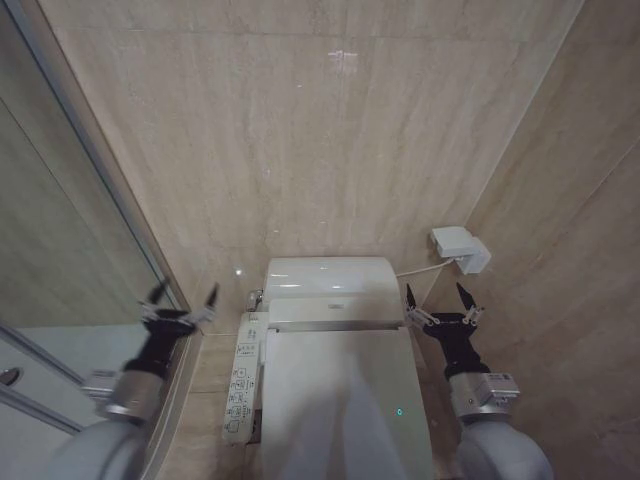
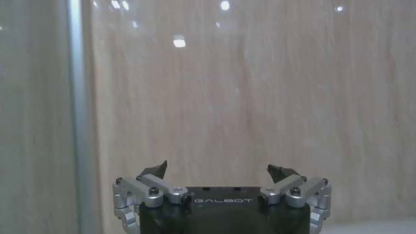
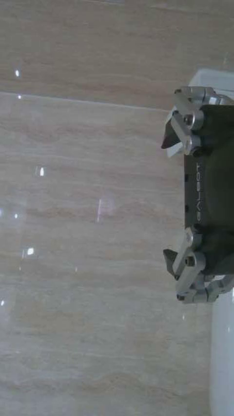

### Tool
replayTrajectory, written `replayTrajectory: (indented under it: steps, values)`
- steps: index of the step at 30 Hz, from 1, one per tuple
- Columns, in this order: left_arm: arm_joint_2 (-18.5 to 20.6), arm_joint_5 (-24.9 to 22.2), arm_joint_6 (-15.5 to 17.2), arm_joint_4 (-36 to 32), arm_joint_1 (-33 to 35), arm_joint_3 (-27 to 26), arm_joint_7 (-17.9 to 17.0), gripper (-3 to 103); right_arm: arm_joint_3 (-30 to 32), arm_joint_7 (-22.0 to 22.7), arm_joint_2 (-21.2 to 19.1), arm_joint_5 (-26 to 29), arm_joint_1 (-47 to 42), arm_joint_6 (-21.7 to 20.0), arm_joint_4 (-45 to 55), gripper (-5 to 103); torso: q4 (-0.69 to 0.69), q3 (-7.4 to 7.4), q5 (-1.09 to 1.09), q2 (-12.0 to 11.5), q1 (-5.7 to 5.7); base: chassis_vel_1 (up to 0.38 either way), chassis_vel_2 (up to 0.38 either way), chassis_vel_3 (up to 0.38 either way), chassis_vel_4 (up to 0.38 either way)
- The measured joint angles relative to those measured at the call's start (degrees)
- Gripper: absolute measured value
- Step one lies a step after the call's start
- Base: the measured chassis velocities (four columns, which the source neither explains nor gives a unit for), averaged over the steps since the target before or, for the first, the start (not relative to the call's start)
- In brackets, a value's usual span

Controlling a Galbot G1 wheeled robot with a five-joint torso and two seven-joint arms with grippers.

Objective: Open the toilet lid, clean the toilet bowl with a toilet brush, close the toilet lid, and flush.

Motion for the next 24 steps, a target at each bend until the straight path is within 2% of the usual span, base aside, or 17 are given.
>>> replayTrajectory:
  steps: [3,6,7,9,13,18,24]
  values:
    - [0.32,-0.87,-0.31,-0.67,0.78,-1.38,-0.32,100,0.0,0.0,0.0,-0.01,0.0,0.0,0.0,100,0.0,0.0,0.0,0.0,0.0,0.0,0.0,0.0,0.0]
    - [0.01,-0.97,-2.99,0.77,2.04,-1.54,-1.25,100,0.0,0.0,0.0,-0.01,0.0,0.0,0.0,100,-0.01,0.0,0.0,0.0,0.0,0.0,0.0,0.0,0.0]
    - [0.01,-0.97,-2.99,0.77,2.04,-1.54,-1.25,100,0.0,0.0,0.0,-0.01,0.0,0.0,0.0,100,-0.01,0.0,0.0,0.0,0.0,0.0,0.0,0.0,0.0]
    - [-0.39,-0.87,-5.59,2.92,2.79,-0.97,-2.14,100,0.0,0.0,0.0,0.0,0.0,0.0,0.0,100,0.0,0.0,-0.02,0.0,-0.01,0.0,0.0,0.0,0.0]
    - [-0.94,-0.82,-7.39,5.43,3.2,-0.63,-2.95,100,0.0,0.0,0.0,0.0,0.0,0.0,0.0,100,-0.01,0.0,-0.01,0.0,-0.01,0.0,0.0,0.0,0.0]
    - [-1.21,-0.46,-12.71,12.0,3.97,-0.63,-3.52,100,0.0,0.0,0.0,0.0,0.0,0.0,0.0,100,0.01,0.0,-0.02,0.0,-0.01,0.0,0.0,0.0,0.0]
    - [-0.88,-0.38,-13.08,15.01,1.0,0.47,-3.78,100,0.0,0.0,0.0,-0.01,0.0,0.0,0.0,100,-0.01,0.0,-0.01,0.0,-0.01,0.0,0.0,0.0,0.0]
